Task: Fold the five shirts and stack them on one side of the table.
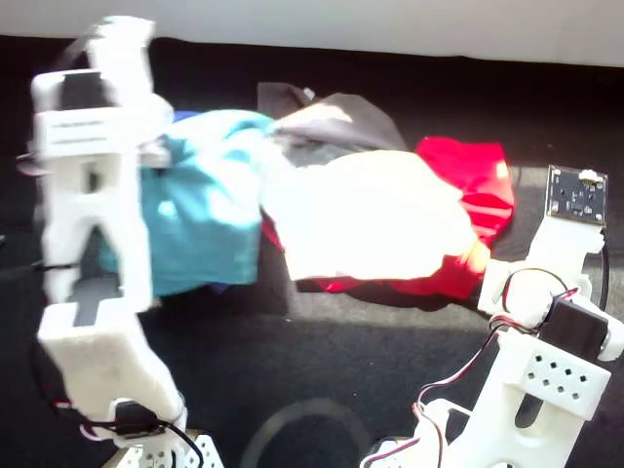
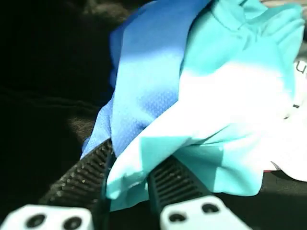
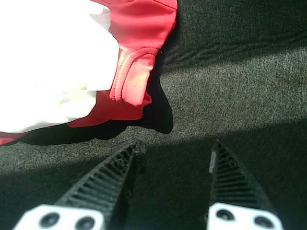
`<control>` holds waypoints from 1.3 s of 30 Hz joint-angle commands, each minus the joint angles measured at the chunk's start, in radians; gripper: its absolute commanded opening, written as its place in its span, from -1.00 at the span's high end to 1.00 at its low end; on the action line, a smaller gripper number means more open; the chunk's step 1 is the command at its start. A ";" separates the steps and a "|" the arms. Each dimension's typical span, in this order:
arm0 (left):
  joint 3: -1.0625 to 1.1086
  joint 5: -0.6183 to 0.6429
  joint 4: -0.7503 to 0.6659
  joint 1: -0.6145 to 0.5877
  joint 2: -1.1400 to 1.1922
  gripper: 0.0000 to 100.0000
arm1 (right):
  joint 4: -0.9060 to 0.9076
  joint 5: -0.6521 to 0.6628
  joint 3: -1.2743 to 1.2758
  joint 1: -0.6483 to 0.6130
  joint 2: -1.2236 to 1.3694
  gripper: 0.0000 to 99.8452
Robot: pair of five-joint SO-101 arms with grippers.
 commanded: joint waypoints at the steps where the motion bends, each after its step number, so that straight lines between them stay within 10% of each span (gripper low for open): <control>1: -0.005 -0.086 -0.025 -0.266 -0.105 0.98 | -0.005 0.009 -0.041 0.005 -0.007 0.56; 6: -0.002 -0.144 -0.069 -0.455 -0.108 0.98 | -0.005 0.009 -0.041 0.004 -0.007 0.56; 16: -0.005 -0.140 -0.068 -0.438 -0.116 0.64 | -0.004 0.005 -0.035 -0.079 -0.007 0.56; 33: 0.004 -0.133 -0.043 0.421 -0.182 0.53 | 0.002 0.005 -0.033 -0.091 -0.007 0.56; 39: 0.004 0.121 -0.054 0.661 -0.182 0.53 | 0.002 0.008 -0.039 -0.024 -0.007 0.56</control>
